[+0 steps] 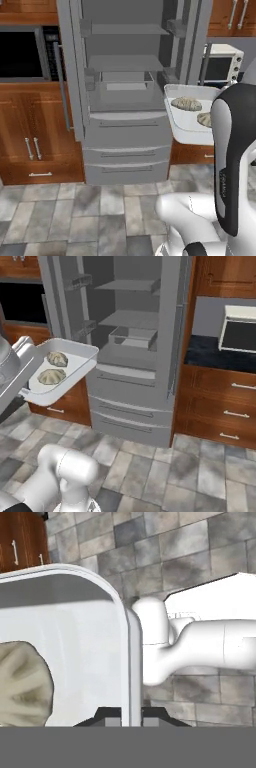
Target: Place two dumplings into each of the tupperware containers and then place the containers in the fridge.
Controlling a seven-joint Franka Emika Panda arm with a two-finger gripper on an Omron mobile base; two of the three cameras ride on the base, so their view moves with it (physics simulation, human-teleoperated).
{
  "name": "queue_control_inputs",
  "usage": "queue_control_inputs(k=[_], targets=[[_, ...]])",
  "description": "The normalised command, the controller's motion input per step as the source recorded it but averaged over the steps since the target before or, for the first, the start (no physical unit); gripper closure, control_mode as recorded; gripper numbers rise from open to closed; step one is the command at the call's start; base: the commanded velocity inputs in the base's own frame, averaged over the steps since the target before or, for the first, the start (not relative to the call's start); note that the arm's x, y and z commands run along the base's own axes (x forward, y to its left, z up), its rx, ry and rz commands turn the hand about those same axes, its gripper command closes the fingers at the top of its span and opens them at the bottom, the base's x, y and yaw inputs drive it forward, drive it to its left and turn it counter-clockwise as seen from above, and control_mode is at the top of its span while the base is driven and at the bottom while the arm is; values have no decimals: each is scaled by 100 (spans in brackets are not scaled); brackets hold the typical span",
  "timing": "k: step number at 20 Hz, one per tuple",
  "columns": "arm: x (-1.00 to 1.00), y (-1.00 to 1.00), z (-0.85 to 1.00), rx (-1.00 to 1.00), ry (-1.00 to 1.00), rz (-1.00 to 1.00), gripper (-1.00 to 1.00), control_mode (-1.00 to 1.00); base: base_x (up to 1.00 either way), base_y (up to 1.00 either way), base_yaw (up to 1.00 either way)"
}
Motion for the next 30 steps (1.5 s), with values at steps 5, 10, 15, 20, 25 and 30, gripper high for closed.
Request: queue_control_inputs(k=[5, 10, 15, 20, 25, 30], targets=[[0, 0, 0, 0, 0, 0, 100, 100, 100, 24, -13], [0, 0, 0, 0, 0, 0, 100, 100, 100, 15, -6], [0, 0, 0, 0, 0, 0, 100, 100, 100, 2, 0], [0, 0, 0, 0, 0, 0, 100, 100, 79, 3, 0], [0, 0, 0, 0, 0, 0, 100, 100, 73, 13, 0], [0, 0, 0, 0, 0, 0, 100, 100, 69, 9, 0]])
